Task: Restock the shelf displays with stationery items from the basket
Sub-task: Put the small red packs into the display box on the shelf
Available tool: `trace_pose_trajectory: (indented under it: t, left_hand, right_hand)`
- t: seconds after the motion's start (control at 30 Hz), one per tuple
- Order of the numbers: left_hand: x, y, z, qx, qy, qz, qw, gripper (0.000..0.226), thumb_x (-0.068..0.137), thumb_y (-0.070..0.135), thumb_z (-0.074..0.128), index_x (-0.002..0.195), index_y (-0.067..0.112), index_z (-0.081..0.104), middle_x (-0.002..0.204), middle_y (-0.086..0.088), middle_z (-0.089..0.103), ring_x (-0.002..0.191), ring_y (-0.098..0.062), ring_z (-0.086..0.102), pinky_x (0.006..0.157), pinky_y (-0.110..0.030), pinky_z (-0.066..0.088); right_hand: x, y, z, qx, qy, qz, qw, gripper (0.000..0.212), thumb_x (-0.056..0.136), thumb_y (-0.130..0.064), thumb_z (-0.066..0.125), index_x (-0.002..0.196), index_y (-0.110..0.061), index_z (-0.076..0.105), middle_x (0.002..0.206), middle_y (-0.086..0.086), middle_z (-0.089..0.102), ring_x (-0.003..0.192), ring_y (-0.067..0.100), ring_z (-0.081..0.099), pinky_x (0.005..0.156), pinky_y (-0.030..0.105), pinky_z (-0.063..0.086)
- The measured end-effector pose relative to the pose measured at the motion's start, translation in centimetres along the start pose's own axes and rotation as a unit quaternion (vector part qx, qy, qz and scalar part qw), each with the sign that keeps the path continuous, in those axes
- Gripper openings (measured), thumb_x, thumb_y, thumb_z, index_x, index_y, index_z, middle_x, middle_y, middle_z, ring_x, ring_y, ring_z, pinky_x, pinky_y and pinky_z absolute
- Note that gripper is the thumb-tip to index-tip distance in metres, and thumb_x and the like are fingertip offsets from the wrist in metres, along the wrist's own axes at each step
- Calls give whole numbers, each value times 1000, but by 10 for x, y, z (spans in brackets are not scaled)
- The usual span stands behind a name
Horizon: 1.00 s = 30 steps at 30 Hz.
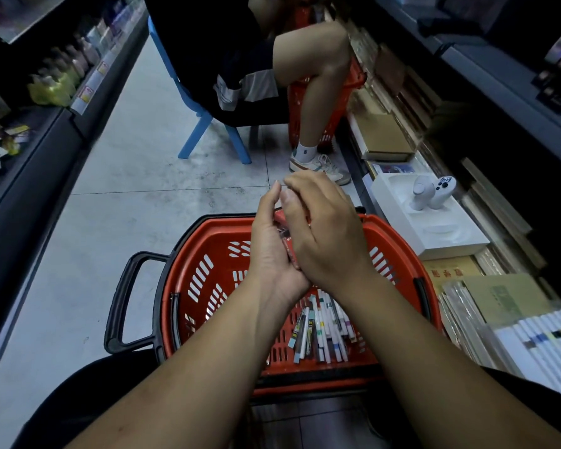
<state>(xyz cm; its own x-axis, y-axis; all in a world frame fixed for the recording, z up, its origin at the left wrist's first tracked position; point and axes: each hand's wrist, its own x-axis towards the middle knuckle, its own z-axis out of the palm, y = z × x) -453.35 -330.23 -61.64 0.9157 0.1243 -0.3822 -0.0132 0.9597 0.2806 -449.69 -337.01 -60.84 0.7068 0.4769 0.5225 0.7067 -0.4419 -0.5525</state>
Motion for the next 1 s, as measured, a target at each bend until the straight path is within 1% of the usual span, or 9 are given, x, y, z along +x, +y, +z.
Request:
trace_pose_trajectory:
  t: [0.07, 0.13, 0.23, 0.37, 0.47, 0.63, 0.8, 0.87, 1.0]
  left_hand:
    - [-1, 1, 1, -12, -13, -7, 1000, 48, 96, 48, 59, 75, 11, 80, 84, -2, 75, 81, -16, 74, 83, -28, 57]
    - [-1, 2, 1, -20, -16, -13, 1000, 49, 95, 50, 61, 71, 11, 79, 78, -3, 74, 77, -17, 74, 82, -29, 56]
    - [0, 5, 1, -28, -17, -27, 999, 45, 91, 50, 65, 74, 10, 79, 82, -4, 73, 81, -19, 73, 92, -30, 54]
    - [-2, 6, 2, -31, -7, -36, 999, 42, 90, 47, 67, 74, 10, 79, 80, -4, 72, 77, -18, 73, 83, -29, 56]
    - [-3, 7, 2, -24, -12, -38, 999, 39, 89, 47, 69, 85, 9, 79, 87, -5, 73, 83, -20, 73, 81, -30, 57]
    - [-8, 9, 5, -4, -10, -38, 999, 41, 88, 50, 69, 86, 10, 79, 86, -7, 74, 78, -22, 74, 68, -30, 59]
    - [-12, 11, 9, -7, -13, -51, 999, 44, 89, 51, 68, 85, 9, 79, 89, -9, 74, 81, -25, 73, 76, -34, 58]
    - [-13, 12, 10, -10, -11, -57, 998, 45, 87, 53, 69, 94, 9, 76, 93, -11, 73, 85, -27, 73, 81, -36, 58]
    - [-13, 16, 7, -15, 24, -41, 999, 52, 83, 55, 72, 105, 7, 72, 102, -15, 72, 98, -30, 67, 108, -39, 47]
  right_hand:
    - [0, 0, -1, 24, 38, -13, 999, 34, 103, -27, 40, 112, -8, 67, 109, 3, 65, 102, 20, 60, 89, 44, 48]
    - [0, -2, -1, 37, 67, -17, 997, 31, 103, -21, 42, 108, -6, 68, 104, 4, 64, 96, 20, 60, 85, 44, 49]
    - [0, -4, -2, 40, 89, -16, 995, 26, 103, -15, 44, 109, -2, 66, 107, 7, 62, 95, 18, 60, 82, 39, 51]
    - [0, -5, 1, 36, 99, -23, 994, 23, 102, -9, 46, 110, -1, 66, 106, 9, 64, 95, 19, 61, 82, 37, 52]
    - [0, -7, 1, 50, 105, -19, 993, 22, 102, -8, 47, 111, -1, 66, 105, 8, 65, 95, 19, 62, 83, 36, 52]
    - [3, -9, -7, 76, 105, -3, 992, 19, 101, -6, 51, 111, -2, 66, 103, 5, 66, 93, 8, 59, 82, 13, 45]
    - [4, -9, -11, 85, 112, 0, 990, 18, 101, -5, 52, 112, -2, 66, 106, 6, 66, 97, 11, 61, 85, 14, 46]
    - [5, -6, -13, 87, 114, 3, 990, 18, 101, -7, 52, 113, -2, 66, 108, 6, 66, 99, 12, 62, 86, 17, 47]
    - [8, -1, -19, 77, 128, 17, 989, 18, 103, -9, 52, 112, -4, 66, 108, 4, 67, 100, 10, 61, 87, 12, 44]
